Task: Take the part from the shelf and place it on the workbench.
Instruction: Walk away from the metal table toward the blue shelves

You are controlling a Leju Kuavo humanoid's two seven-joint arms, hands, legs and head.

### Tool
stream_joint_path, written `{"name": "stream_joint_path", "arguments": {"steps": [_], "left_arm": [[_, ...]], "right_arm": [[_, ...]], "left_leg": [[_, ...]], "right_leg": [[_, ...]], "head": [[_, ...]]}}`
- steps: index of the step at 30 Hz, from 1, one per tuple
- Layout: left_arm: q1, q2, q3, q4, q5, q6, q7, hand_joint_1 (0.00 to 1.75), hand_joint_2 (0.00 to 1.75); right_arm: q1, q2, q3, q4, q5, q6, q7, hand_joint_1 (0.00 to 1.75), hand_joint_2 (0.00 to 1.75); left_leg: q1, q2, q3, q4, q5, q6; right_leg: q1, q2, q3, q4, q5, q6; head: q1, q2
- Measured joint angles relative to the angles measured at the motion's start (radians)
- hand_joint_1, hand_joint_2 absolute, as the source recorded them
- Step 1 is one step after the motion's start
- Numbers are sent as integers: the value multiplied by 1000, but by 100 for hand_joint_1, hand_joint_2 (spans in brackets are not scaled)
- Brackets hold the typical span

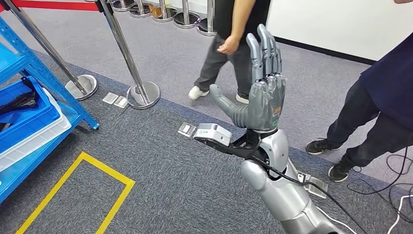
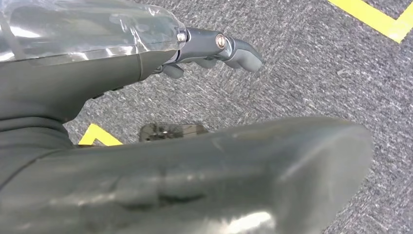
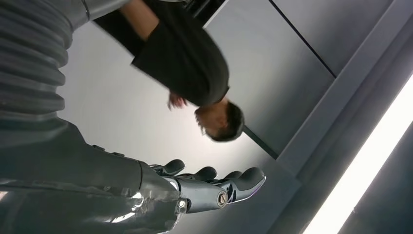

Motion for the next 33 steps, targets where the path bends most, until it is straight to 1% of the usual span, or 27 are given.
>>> {"name": "stream_joint_path", "arguments": {"steps": [1,2,3,4,6,7,8,9,10,12,13,14,16,17,18,19,20,21,22,23,24,26,28,29,31,32,33], "left_arm": [[1,0,0,0,0,0,0,0,0],[2,0,0,0,0,0,0,0,0],[4,0,0,0,0,0,0,0,0],[5,0,0,0,0,0,0,0,0],[5,0,0,0,0,0,0,0,0],[4,0,0,0,0,1,0,0,0],[4,0,0,0,0,1,0,0,0],[4,0,0,0,0,1,-1,0,0],[4,0,0,0,0,1,-1,0,0],[5,0,0,1,0,1,-2,0,0],[4,0,0,2,0,1,-2,0,0],[3,0,0,2,0,2,-3,0,0],[3,0,0,3,0,1,-4,0,0],[4,0,0,4,0,1,-4,0,0],[4,0,0,4,0,1,-4,0,0],[5,0,0,4,1,1,-5,0,0],[5,0,0,4,1,1,-5,0,0],[5,0,0,4,1,1,-5,0,0],[4,0,0,4,1,1,-5,0,0],[3,0,0,4,1,1,-6,0,0],[3,0,0,4,1,1,-6,0,0],[6,1,0,5,1,1,-6,0,0],[7,2,0,5,0,1,-7,0,0],[6,2,0,5,0,2,-7,0,0],[5,2,0,5,0,2,-7,0,0],[5,2,0,6,1,2,-7,0,0],[7,2,0,6,1,2,-7,0,0]], "right_arm": [[0,0,0,0,0,0,-1,0,175],[1,0,0,0,1,0,-1,0,175],[1,0,-1,0,1,0,-1,0,175],[1,0,-1,0,1,0,-1,0,175],[1,0,-1,-2,2,0,2,0,175],[2,0,-2,-4,2,0,3,0,175],[2,0,-3,-7,2,0,4,0,175],[4,0,-4,-9,2,0,4,0,175],[6,0,-6,-11,1,0,5,0,175],[9,0,-10,-15,1,0,5,0,175],[11,0,-13,-17,1,0,5,0,175],[12,-1,-15,-19,1,0,5,0,175],[20,-1,-21,-20,1,0,5,0,175],[26,-1,-24,-20,1,0,5,0,175],[31,-1,-26,-20,1,0,5,0,175],[34,-1,-28,-20,2,0,5,0,175],[36,-1,-30,-21,2,0,5,0,175],[36,-1,-31,-23,2,0,5,0,175],[36,-2,-33,-25,2,0,5,0,175],[37,-2,-34,-28,2,0,5,0,175],[38,-2,-35,-30,2,0,5,0,175],[39,-2,-36,-33,2,0,6,0,175],[39,-2,-36,-35,3,0,6,0,175],[39,-2,-37,-36,3,0,6,0,175],[40,-2,-37,-39,3,0,6,0,175],[40,-2,-37,-39,3,0,6,0,175],[41,-2,-37,-39,2,0,6,0,175]], "left_leg": [[3,3,-32,64,-26,-4],[5,5,-56,111,-38,-7],[6,6,-64,125,-32,-7],[7,8,-53,99,-8,-7],[7,17,9,-31,59,-1],[4,23,38,-92,81,3],[1,28,55,-130,90,7],[-3,30,61,-146,89,11],[-6,27,61,-149,88,16],[-3,22,67,-160,92,29],[0,21,71,-167,95,36],[2,19,75,-172,98,43],[-1,13,76,-174,98,49],[-2,8,76,-173,97,50],[-3,2,77,-172,97,51],[-3,-5,77,-171,96,51],[-3,-13,78,-169,95,50],[-2,-20,78,-166,93,48],[-4,-28,76,-160,90,44],[-4,-35,73,-155,88,40],[-4,-41,69,-152,87,36],[-2,-53,66,-151,87,26],[-2,-37,59,-131,70,15],[-1,-23,45,-96,49,9],[2,0,-12,23,-9,-1],[5,3,-41,82,-29,-5],[7,5,-59,116,-35,-7]], "right_leg": [[1,-4,0,0,-1,-2],[1,-8,1,0,-2,-3],[1,-11,2,0,-3,-3],[1,-13,4,0,-5,-2],[1,-17,11,0,-9,1],[2,-18,14,1,-11,4],[3,-20,15,0,-13,9],[4,-21,16,-1,-13,14],[4,-24,18,-3,-13,20],[3,-23,21,-1,-20,32],[2,-19,15,18,-35,35],[3,-12,-2,59,-60,37],[4,-2,-65,189,-122,38],[5,-1,-94,246,-140,38],[5,0,-110,274,-139,38],[5,1,-107,260,-118,36],[5,5,-86,208,-82,34],[4,16,-56,137,-44,32],[3,29,-28,71,-18,30],[2,40,-8,25,-3,28],[3,47,0,4,-1,27],[5,38,4,-1,-2,20],[3,21,9,-8,2,9],[1,11,12,-12,3,5],[2,-8,15,-14,1,-1],[2,-18,15,-13,-1,-2],[2,-27,16,-13,-2,-3]], "head": [[-1,0],[-1,0],[-1,0],[-1,0],[-2,0],[-2,0],[-2,0],[-2,0],[-2,0],[-2,0],[-1,0],[0,0],[1,0],[2,0],[2,0],[2,0],[3,0],[3,0],[4,0],[3,0],[3,0],[3,0],[0,0],[-2,0],[-7,0],[-7,0],[-8,0]]}}
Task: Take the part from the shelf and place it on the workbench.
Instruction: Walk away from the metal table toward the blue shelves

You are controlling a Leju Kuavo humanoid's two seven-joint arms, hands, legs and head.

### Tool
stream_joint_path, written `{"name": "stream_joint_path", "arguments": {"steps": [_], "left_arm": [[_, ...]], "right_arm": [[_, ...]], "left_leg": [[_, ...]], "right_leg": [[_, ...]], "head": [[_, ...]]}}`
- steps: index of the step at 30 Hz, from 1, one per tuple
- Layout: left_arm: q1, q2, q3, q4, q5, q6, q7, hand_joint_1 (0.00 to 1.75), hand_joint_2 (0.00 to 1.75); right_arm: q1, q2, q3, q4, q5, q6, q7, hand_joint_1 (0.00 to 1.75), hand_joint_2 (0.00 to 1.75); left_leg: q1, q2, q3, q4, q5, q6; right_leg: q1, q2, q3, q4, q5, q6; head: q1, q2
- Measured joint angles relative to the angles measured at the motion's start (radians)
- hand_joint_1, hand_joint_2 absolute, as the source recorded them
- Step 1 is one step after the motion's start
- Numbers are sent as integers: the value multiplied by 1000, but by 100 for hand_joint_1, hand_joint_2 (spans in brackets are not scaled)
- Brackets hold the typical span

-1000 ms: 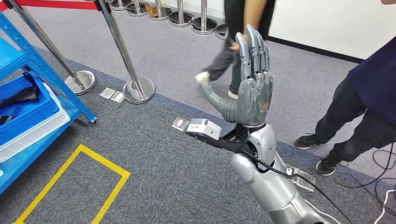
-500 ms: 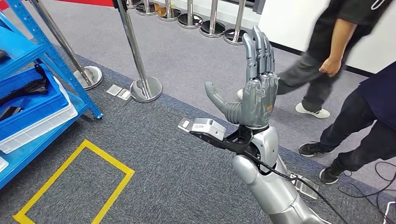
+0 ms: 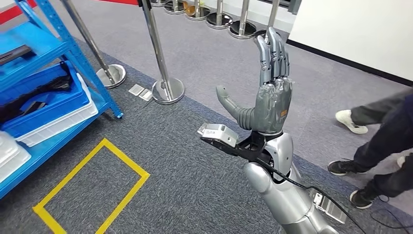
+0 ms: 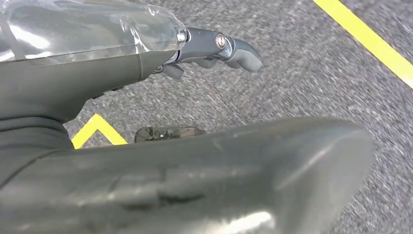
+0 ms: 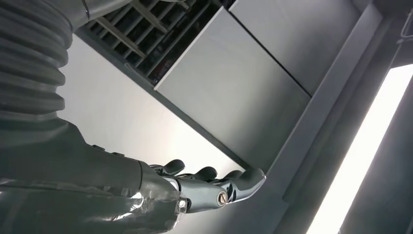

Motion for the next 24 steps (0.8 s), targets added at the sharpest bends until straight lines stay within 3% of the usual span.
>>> {"name": "stream_joint_path", "arguments": {"steps": [1,2,3,5,7,9,11,13,15,16,17,19,20,22,24], "left_arm": [[1,0,0,0,0,0,0,0,0],[2,0,0,0,1,0,0,0,0],[2,0,0,0,1,1,0,0,0],[1,0,0,0,2,2,-1,0,0],[2,0,0,0,3,3,-1,0,0],[3,0,0,0,3,3,-1,0,0],[2,0,0,0,4,4,-2,0,0],[0,0,0,1,4,5,-2,0,0],[0,-1,0,1,4,4,-2,0,0],[1,-1,0,1,4,4,-2,0,0],[1,-1,0,1,4,4,-2,0,0],[1,-1,0,1,5,4,-2,0,0],[0,-1,0,1,5,4,-2,0,0],[1,-1,0,1,5,3,-2,0,0],[2,0,0,1,3,3,-1,0,0]], "right_arm": [[0,0,0,0,0,0,0,0,175],[0,0,0,0,-1,0,0,0,175],[0,0,0,-1,-1,0,0,0,175],[0,0,0,-2,0,0,0,0,175],[0,0,0,-3,2,0,2,0,175],[0,0,0,-4,4,0,4,0,175],[0,0,-1,-5,4,0,6,0,175],[4,0,-2,-6,5,0,6,0,175],[12,0,-5,-6,4,0,6,0,175],[15,0,-7,-6,3,0,6,0,175],[17,-1,-8,-6,2,0,6,0,175],[17,-1,-10,-6,1,0,4,0,175],[17,-1,-10,-7,0,0,3,0,175],[18,-1,-11,-8,1,0,2,0,175],[19,-1,-13,-8,0,0,-1,0,175]], "left_leg": [[1,2,-1,-2,13,-1],[2,7,18,-43,43,0],[2,21,52,-114,80,2],[-5,57,109,-235,125,10],[-14,68,120,-269,127,20],[-14,52,121,-276,130,32],[-9,36,128,-287,136,47],[-8,19,131,-291,137,57],[-9,-3,131,-289,137,60],[-10,-15,132,-288,136,61],[-10,-28,132,-286,135,60],[-9,-52,131,-278,131,54],[-10,-63,126,-270,128,50],[-8,-81,115,-262,126,39],[-3,-94,111,-262,127,27]], "right_leg": [[0,-9,1,0,-2,0],[-1,-18,4,0,-4,2],[-1,-26,9,0,-7,4],[3,-40,15,1,-13,12],[6,-53,19,-1,-17,22],[5,-61,26,-1,-22,32],[2,-30,13,40,-54,39],[1,12,-43,159,-115,40],[2,26,-103,271,-149,40],[2,29,-112,279,-137,40],[2,31,-102,247,-106,39],[-2,60,-50,116,-32,36],[-4,80,-29,62,-10,36],[-4,103,-16,21,-5,34],[-2,85,-14,15,-2,25]], "head": [[0,0],[0,0],[0,0],[0,0],[0,0],[2,0],[3,0],[6,0],[9,0],[9,0],[10,0],[12,0],[12,0],[12,0],[13,0]]}}
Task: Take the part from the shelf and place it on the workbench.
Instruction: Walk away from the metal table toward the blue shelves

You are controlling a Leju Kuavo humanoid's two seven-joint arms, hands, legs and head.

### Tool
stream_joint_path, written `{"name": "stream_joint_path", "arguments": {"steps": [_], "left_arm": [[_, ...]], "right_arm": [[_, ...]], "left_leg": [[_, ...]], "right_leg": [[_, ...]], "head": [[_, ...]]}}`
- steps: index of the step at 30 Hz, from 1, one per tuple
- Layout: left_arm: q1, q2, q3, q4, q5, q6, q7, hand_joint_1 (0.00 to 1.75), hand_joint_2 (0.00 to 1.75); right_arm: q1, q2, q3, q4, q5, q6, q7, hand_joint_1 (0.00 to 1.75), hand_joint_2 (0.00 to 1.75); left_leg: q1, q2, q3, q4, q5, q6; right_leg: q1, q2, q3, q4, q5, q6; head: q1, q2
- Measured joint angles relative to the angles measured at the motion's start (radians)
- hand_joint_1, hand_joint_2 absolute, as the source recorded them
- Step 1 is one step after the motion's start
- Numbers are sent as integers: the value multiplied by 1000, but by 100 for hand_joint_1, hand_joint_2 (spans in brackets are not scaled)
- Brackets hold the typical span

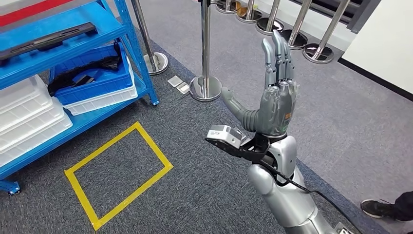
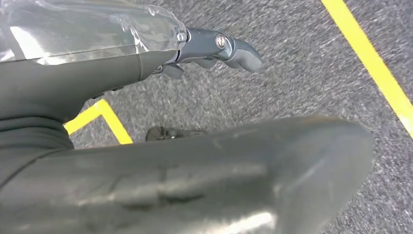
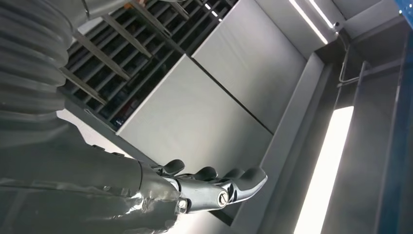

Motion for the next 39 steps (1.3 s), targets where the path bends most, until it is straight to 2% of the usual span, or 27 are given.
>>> {"name": "stream_joint_path", "arguments": {"steps": [2,4,5,6,7,8,10,11,13,15,17,18,20,21,22,23,24,25,27,29,31,32,34,36,37,38,39], "left_arm": [[-1,1,0,0,-2,0,1,0,0],[-4,2,0,1,-4,-1,1,0,0],[-5,2,0,1,-4,-1,2,0,0],[-4,2,0,1,-5,-2,3,0,0],[-3,2,0,1,-5,-2,4,0,0],[-3,2,0,1,-5,-3,6,0,0],[-3,2,0,1,-5,-3,8,0,0],[-5,2,0,1,-5,-3,9,0,0],[-7,2,0,1,-5,-3,11,0,0],[-5,2,0,1,-4,-2,11,0,0],[-4,2,0,1,-4,0,10,0,0],[-6,2,0,1,-4,0,10,0,0],[-8,2,0,1,-4,1,10,0,0],[-7,2,0,1,-4,1,10,0,0],[-6,1,0,1,-4,1,9,0,0],[-5,1,0,1,-4,0,9,0,0],[-5,1,0,1,-4,0,9,0,0],[-5,1,0,1,-4,0,8,0,0],[-6,1,0,1,-4,0,7,0,0],[-6,1,0,1,-5,0,6,0,0],[-3,2,0,1,-6,0,5,0,0],[-3,2,0,1,-6,-1,5,0,0],[-5,1,0,1,-9,-9,3,0,0],[-6,1,0,1,-12,-22,0,0,0],[-5,1,0,1,-13,-31,-2,0,0],[-5,1,0,1,-13,-40,-6,0,0],[-4,2,0,1,-13,-52,-11,0,0]], "right_arm": [[0,1,-1,-1,-1,0,-3,0,175],[1,2,-3,-2,-1,0,-6,0,175],[1,2,-3,-3,-1,0,-7,0,175],[3,2,-4,-3,-1,0,-8,0,175],[3,2,-5,-3,-1,0,-8,0,175],[4,2,-6,-3,-2,0,-8,0,175],[4,2,-9,-3,-3,0,-8,0,175],[3,2,-11,-3,-4,0,-8,0,175],[1,2,-13,-3,-4,0,-8,0,175],[-1,2,-13,-3,-2,0,-6,0,175],[-4,2,-13,-3,0,0,-4,0,175],[-6,2,-13,-3,1,0,-2,0,175],[-6,2,-14,-3,1,0,-1,0,175],[-4,2,-14,-3,1,0,1,0,175],[-3,2,-14,-3,2,0,4,0,175],[-2,1,-14,-3,3,0,8,0,175],[-1,1,-14,-3,6,0,11,0,175],[-1,0,-14,-3,9,0,15,0,175],[0,0,-15,-4,15,0,20,0,175],[3,-1,-16,-6,18,0,24,0,175],[4,-2,-17,-9,19,0,26,0,175],[4,-3,-17,-10,19,0,26,0,175],[5,-3,-17,-13,19,0,28,0,87],[7,-3,-17,-14,19,0,28,0,0],[8,-4,-17,-14,19,0,29,0,0],[9,-4,-17,-14,19,0,29,0,0],[9,-4,-17,-14,19,0,30,0,0]], "left_leg": [[-1,28,-10,28,-19,-12],[0,75,-57,131,-72,-23],[3,87,-90,196,-99,-27],[5,94,-116,247,-114,-30],[7,97,-128,266,-110,-31],[8,99,-120,248,-89,-31],[9,117,-60,123,-21,-28],[4,132,-30,61,2,-24],[-5,151,-3,-1,11,-13],[-6,140,-1,-8,10,-1],[-2,126,7,-20,14,13],[1,120,11,-26,16,19],[-1,107,12,-27,16,26],[-2,98,13,-27,15,28],[-2,88,13,-25,14,29],[-2,77,14,-23,13,29],[-1,66,15,-20,11,27],[0,55,15,-16,7,23],[0,35,6,0,0,12],[2,18,-5,7,-1,1],[4,13,-7,8,-2,-10],[3,25,-11,20,-10,-16],[2,67,-46,104,-56,-26],[5,92,-110,233,-110,-33],[6,96,-131,273,-118,-35],[7,97,-134,277,-107,-35],[7,98,-115,238,-77,-32]], "right_leg": [[-3,-22,7,-9,3,-10],[-3,-46,14,-13,1,-18],[-2,-59,15,-12,-1,-21],[-2,-71,17,-12,-3,-22],[-1,-81,19,-12,-6,-22],[-1,-91,21,-11,-8,-22],[-1,-107,29,-11,-15,-17],[0,-114,32,-10,-19,-13],[4,-126,37,-12,-23,-4],[5,-136,43,-16,-26,8],[3,-115,41,5,-46,17],[2,-96,24,44,-69,19],[2,-65,-40,169,-129,19],[2,-60,-72,228,-147,20],[2,-57,-93,260,-147,21],[2,-55,-96,253,-126,21],[0,-52,-81,209,-90,21],[-2,-38,-55,140,-50,20],[-8,1,-14,34,-7,20],[-7,18,-7,10,-8,14],[-7,1,-4,6,-6,3],[-9,-8,-1,3,-4,-3],[-11,-27,7,-2,-5,-12],[-9,-44,11,-2,-9,-18],[-8,-50,13,-2,-11,-19],[-8,-55,15,-2,-13,-18],[-8,-58,19,-2,-15,-17]], "head": [[-4,0],[-11,0],[-13,0],[-13,0],[-13,0],[-13,0],[-13,0],[-13,0],[-13,0],[-12,0],[-10,0],[-9,0],[-6,0],[-4,0],[-4,0],[-3,0],[-2,0],[0,0],[2,0],[2,0],[2,0],[-1,0],[-9,0],[-13,0],[-13,0],[-13,0],[-13,0]]}}
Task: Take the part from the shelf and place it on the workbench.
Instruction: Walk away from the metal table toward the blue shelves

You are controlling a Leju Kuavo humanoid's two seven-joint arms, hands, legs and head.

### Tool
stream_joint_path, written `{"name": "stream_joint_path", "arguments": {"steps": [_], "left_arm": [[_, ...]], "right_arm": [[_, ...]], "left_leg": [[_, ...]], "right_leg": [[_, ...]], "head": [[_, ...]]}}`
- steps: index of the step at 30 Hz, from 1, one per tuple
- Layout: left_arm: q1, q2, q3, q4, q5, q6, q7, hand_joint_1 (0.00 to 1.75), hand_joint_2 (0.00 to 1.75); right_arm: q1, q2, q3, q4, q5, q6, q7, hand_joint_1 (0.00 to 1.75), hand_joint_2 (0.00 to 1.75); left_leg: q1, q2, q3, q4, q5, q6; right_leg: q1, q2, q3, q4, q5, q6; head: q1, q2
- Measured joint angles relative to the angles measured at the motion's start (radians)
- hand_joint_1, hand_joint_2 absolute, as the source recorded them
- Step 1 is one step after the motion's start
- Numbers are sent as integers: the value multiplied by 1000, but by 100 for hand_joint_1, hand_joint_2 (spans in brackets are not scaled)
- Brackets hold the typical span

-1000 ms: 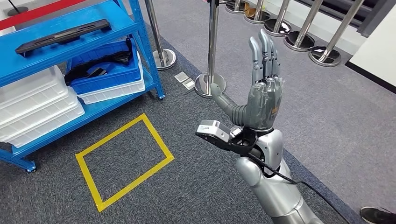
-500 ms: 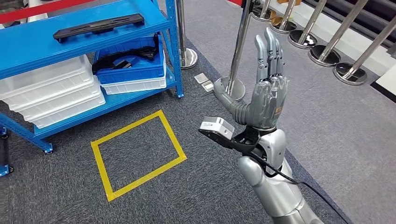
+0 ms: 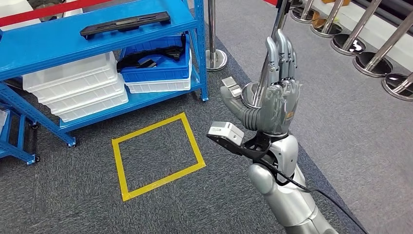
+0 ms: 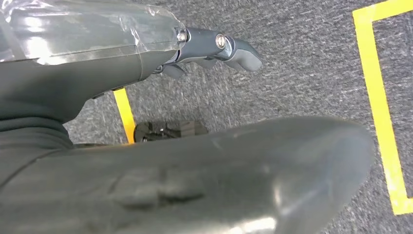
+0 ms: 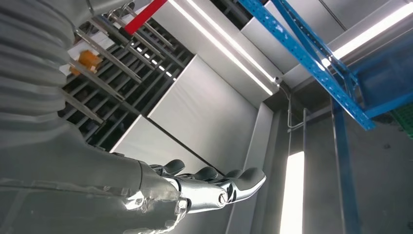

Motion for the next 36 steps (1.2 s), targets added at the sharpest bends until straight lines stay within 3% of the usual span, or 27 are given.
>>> {"name": "stream_joint_path", "arguments": {"steps": [2,4,6,10,16,21,25,32,36], "left_arm": [[-1,2,0,0,0,-22,-9,0,0],[-2,3,0,0,0,-38,-15,0,0],[-2,4,0,0,0,-50,-19,0,0],[-3,7,0,0,1,-76,-24,0,0],[-3,9,0,0,3,-90,-26,0,0],[-3,9,0,0,8,-90,-21,0,0],[-3,9,0,0,8,-90,-20,0,0],[-3,10,0,0,4,-90,-18,0,0],[-3,12,0,0,3,-90,-17,0,0]], "right_arm": [[0,-1,0,0,0,0,1,0,0],[-1,-1,0,0,0,0,3,0,0],[-1,-2,0,0,0,0,6,0,0],[-3,-4,0,-1,2,0,12,0,0],[-4,-4,0,-3,8,0,18,0,0],[-4,-4,0,-4,12,0,20,0,0],[-4,-4,0,-5,12,0,21,0,175],[-3,-4,0,-5,15,0,20,0,175],[-3,-4,0,-6,16,0,21,0,175]], "left_leg": [[-2,2,68,-137,66,10],[-9,5,110,-226,89,20],[-11,5,113,-242,87,25],[-6,4,116,-249,88,21],[-7,4,117,-248,84,29],[-7,4,118,-247,84,29],[-6,4,120,-248,84,29],[-7,4,120,-245,81,32],[-6,4,125,-253,82,41]], "right_leg": [[0,-5,8,-1,-5,5],[2,-7,12,-2,-9,13],[4,-8,13,-5,-12,20],[10,-10,22,-17,-11,3],[10,-10,31,-32,-6,19],[10,-10,31,-33,-5,26],[14,-10,31,-33,-5,26],[11,-10,32,-34,-4,28],[9,-12,37,-39,-5,36]], "head": [[0,0],[0,0],[0,0],[4,0],[4,0],[4,0],[4,0],[3,0],[3,0]]}}
